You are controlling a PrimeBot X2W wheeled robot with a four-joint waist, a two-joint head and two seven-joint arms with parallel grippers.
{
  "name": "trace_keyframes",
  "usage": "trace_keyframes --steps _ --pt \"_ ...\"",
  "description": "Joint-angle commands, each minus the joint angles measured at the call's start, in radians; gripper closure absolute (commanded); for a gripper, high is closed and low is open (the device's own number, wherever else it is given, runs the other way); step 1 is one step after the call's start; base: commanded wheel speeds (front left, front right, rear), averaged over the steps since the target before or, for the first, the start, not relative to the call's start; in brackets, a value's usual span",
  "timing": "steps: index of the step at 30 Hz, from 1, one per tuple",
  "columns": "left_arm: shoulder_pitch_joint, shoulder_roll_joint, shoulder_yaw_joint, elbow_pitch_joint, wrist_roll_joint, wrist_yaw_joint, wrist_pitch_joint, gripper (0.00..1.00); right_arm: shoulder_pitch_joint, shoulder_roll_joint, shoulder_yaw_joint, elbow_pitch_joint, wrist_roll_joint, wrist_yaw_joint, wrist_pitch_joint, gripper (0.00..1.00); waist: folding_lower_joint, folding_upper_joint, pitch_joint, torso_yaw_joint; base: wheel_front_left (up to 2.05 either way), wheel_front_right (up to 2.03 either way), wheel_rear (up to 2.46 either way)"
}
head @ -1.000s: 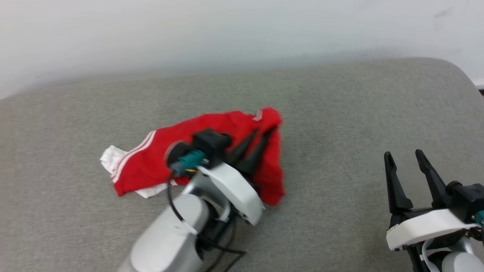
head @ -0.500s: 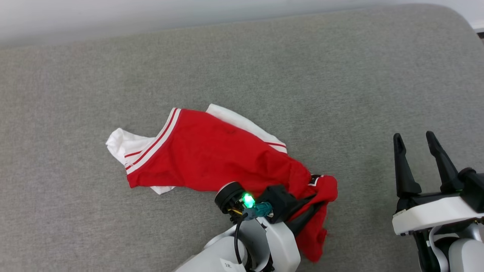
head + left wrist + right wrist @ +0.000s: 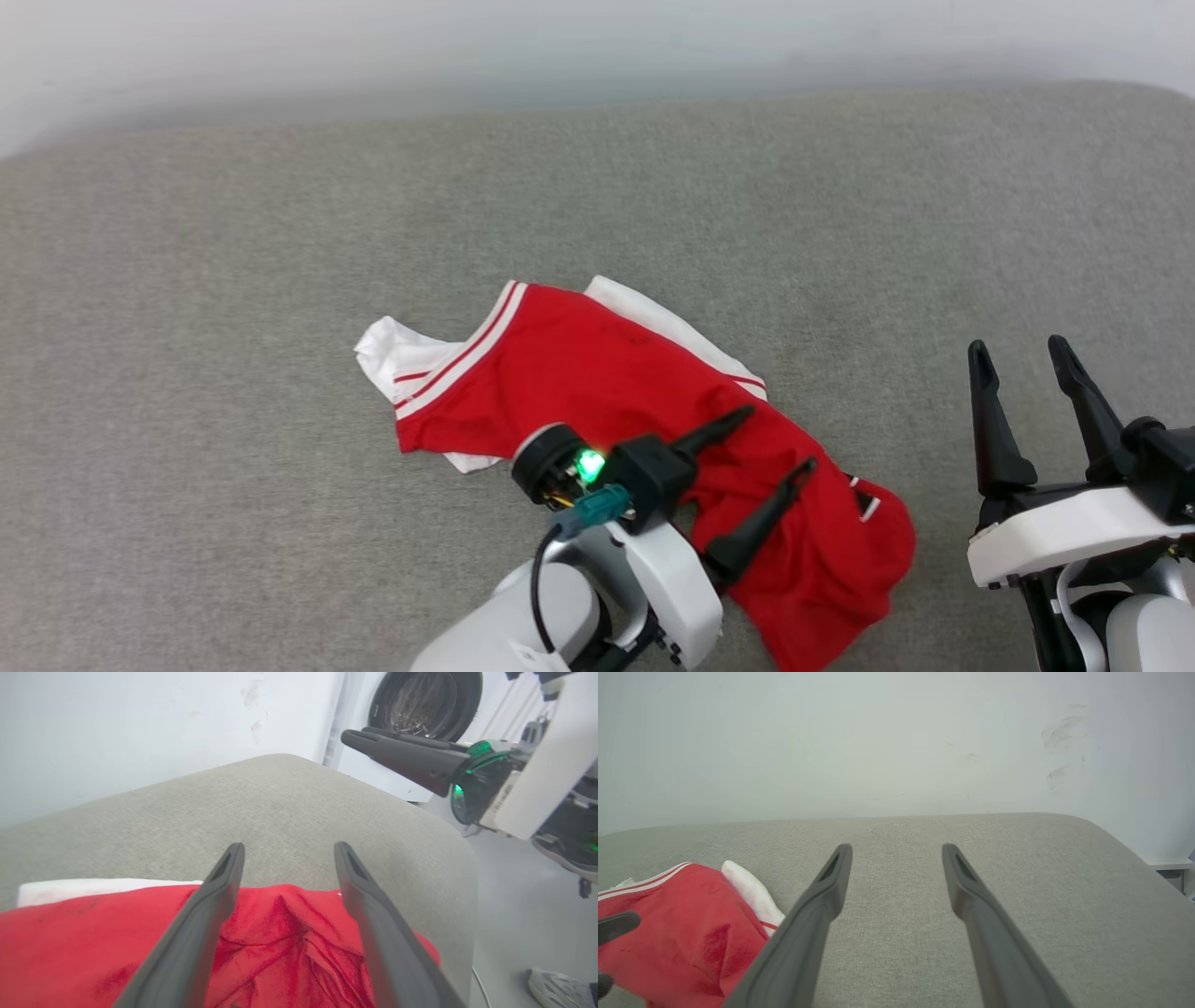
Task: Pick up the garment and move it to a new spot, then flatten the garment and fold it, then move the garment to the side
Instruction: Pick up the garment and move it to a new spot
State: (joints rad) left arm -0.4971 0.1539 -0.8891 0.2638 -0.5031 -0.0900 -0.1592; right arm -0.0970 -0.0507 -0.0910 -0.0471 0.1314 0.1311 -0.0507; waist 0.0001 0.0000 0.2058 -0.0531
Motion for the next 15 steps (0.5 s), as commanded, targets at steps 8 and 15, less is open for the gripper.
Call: trace_keyframes --steps 8,15 --pt "0.027 0.047 0.109 -0.005 -0.014 0.100 -0.065 0.00 0.037 0.001 -0.001 -0.002 -0.002 -0.001 0.022 0.00 -0.0001 0.0000 -0.084 0.062 0.00 0.00 0.00" --pt "0.094 0.104 0.243 0.003 -0.047 0.196 -0.098 0.00 0.081 0.001 -0.009 -0.002 -0.004 -0.001 0.038 0.00 -0.0001 0.0000 -0.142 0.089 0.00 0.00 0.00"
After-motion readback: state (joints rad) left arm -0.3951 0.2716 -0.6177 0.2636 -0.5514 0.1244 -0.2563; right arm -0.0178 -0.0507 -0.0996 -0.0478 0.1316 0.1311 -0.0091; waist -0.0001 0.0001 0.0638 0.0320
